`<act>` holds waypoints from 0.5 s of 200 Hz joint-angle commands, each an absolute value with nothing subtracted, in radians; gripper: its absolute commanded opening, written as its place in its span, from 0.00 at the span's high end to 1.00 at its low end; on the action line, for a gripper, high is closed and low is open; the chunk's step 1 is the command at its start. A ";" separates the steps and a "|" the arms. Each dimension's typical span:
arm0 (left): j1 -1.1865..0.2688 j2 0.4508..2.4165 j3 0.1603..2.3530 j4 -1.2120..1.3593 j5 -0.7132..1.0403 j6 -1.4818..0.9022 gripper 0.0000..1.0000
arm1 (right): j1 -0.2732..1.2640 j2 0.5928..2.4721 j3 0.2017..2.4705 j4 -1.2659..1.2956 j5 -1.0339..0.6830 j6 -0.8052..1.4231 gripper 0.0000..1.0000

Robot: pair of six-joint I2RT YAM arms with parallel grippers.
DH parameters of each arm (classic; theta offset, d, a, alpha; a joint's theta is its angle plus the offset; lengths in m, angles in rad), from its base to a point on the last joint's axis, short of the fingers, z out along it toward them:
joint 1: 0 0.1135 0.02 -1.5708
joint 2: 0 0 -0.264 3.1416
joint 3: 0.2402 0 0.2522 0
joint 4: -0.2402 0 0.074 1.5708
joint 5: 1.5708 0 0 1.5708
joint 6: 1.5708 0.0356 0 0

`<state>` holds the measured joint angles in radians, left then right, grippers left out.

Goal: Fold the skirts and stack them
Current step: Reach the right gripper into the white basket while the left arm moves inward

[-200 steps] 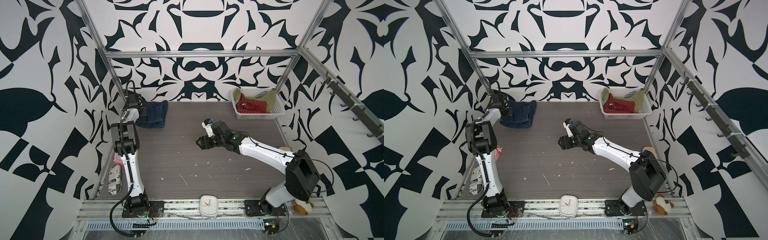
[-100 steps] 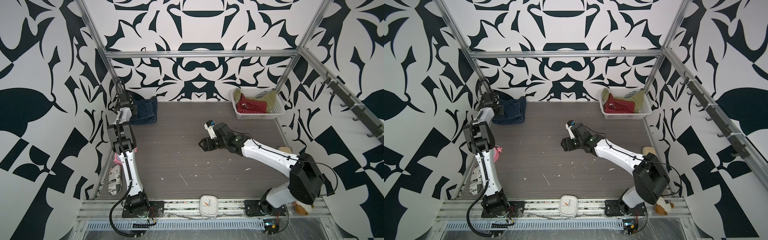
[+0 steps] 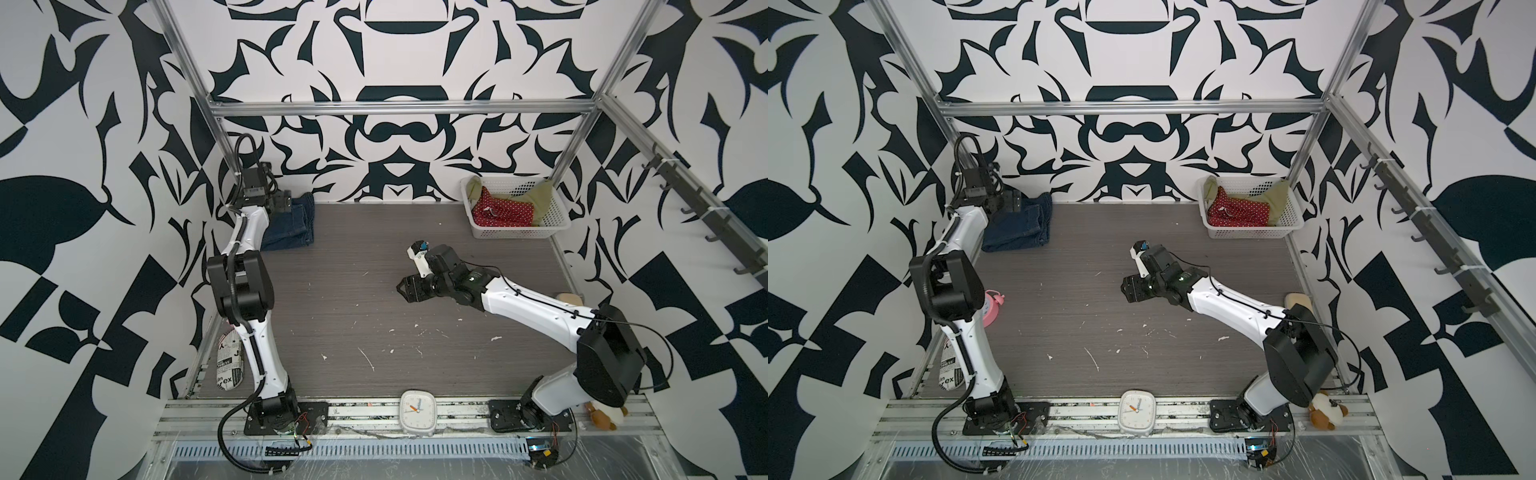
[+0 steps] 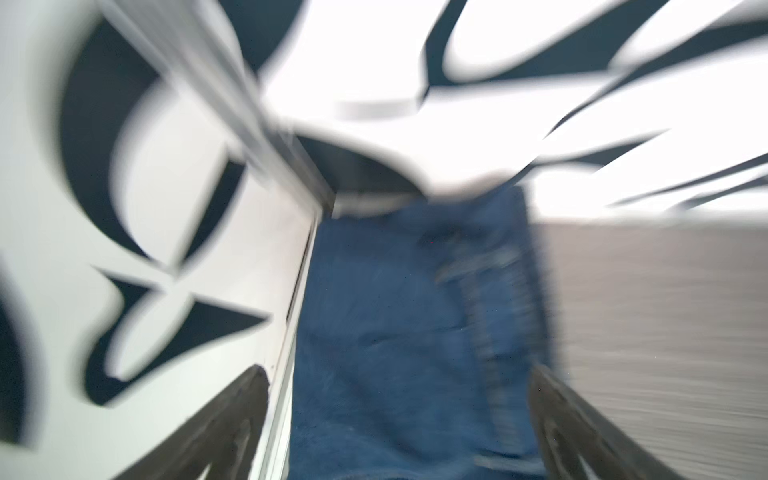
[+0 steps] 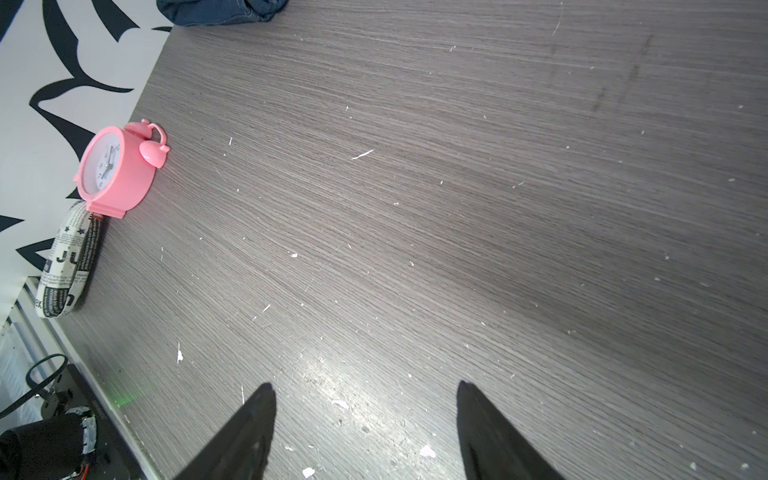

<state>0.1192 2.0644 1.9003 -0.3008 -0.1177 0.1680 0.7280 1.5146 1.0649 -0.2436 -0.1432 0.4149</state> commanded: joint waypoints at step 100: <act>-0.498 1.573 1.213 0.082 -0.094 -0.284 0.01 | 0.263 1.489 1.226 -0.254 -0.151 0.429 0.25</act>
